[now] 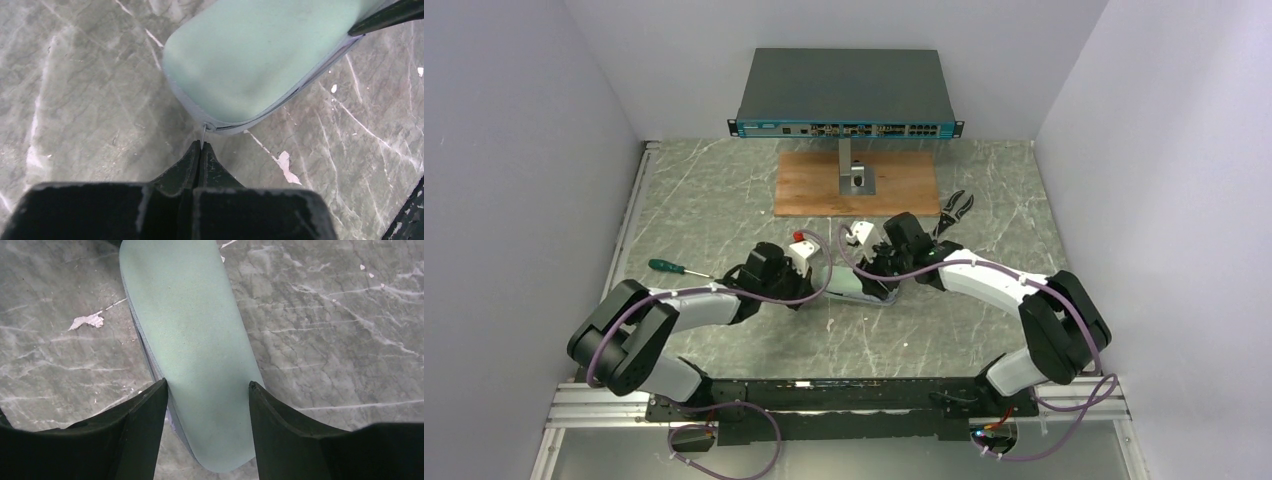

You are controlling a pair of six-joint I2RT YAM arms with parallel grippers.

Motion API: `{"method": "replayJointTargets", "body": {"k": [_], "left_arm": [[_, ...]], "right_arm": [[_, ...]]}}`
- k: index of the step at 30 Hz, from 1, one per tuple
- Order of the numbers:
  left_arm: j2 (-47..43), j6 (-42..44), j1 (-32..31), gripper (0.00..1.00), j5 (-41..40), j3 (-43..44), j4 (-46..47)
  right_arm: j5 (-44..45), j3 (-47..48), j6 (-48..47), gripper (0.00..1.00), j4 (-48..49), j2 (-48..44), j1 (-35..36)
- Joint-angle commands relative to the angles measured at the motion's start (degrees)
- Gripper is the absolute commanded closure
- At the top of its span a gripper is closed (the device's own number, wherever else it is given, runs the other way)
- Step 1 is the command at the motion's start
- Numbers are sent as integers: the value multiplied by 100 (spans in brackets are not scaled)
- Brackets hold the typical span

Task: Open the umbrella

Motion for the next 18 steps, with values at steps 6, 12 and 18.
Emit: {"method": "replayJointTargets", "body": {"k": [6,12,18], "left_arm": [[60,581,357,100,172,406,17],[601,1024,374,100,403,872,90],[855,1048,480,100,226,1195,-125]], "right_arm": [[-29,-802,-1239,55,-368,-318,303],[-198,-1110,-2464,61,-223,-541,518],[-19,-1216,-3705,61,89,-461,535]]}}
